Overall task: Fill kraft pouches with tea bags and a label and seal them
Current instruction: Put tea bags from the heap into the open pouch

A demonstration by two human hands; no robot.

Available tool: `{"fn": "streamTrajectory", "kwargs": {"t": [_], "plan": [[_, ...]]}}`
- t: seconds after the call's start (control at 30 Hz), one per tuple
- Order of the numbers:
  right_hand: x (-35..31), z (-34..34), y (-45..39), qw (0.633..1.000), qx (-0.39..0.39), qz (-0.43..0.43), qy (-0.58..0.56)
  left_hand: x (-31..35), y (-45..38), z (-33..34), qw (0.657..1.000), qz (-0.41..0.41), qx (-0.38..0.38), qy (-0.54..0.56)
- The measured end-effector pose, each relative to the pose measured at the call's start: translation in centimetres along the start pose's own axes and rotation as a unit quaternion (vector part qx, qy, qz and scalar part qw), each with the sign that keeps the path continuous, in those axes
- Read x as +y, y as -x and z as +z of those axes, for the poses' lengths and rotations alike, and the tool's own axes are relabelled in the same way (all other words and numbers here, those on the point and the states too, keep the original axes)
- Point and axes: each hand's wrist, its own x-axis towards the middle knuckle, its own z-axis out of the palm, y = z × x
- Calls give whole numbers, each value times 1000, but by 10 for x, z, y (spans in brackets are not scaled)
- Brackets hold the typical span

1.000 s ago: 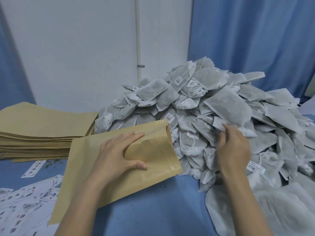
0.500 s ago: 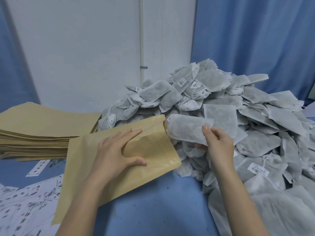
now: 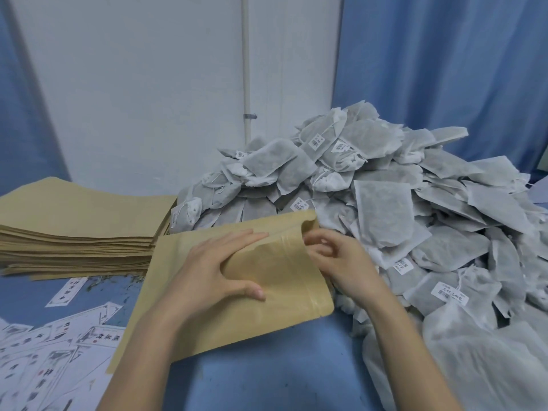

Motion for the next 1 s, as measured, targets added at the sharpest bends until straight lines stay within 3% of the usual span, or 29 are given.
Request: {"fn": "streamTrajectory", "kwargs": {"t": [0.07, 0.13, 0.3, 0.37, 0.43, 0.5, 0.57, 0.63, 0.67, 0.73, 0.87, 1.0], "plan": [[-4, 10, 1, 993, -28, -7, 115, 1, -1, 3, 1000, 12, -8, -10], [-10, 14, 4, 985, -64, 11, 159, 2, -1, 6, 1000, 14, -22, -11], [-33, 13, 23, 956, -236, 174, -24, 1, -2, 15, 998, 29, -62, -5], [-30, 9, 22, 954, -258, 153, -18, -1, -2, 16, 997, 28, -70, -4], [-16, 4, 12, 979, -189, 56, 56, -3, -1, 15, 998, 15, -57, -4], [-2, -8, 3, 992, 23, 5, 121, -4, -2, 13, 999, 3, -28, -15], [6, -23, -1, 940, 280, -23, 195, -3, -2, 12, 999, -11, -1, -34], [17, -33, -3, 857, 396, -3, 329, -2, -3, 12, 998, -24, 18, -52], [22, -35, -4, 832, 405, 37, 379, -1, -3, 13, 998, -27, 24, -58], [30, -33, -4, 828, 390, 98, 392, -1, -3, 14, 997, -32, 29, -66], [30, -33, -3, 876, 404, -26, 262, -3, -3, 13, 997, -48, 34, -57], [11, -42, 4, 914, 394, -60, 70, -4, -2, 9, 997, -49, 48, -37]]}}
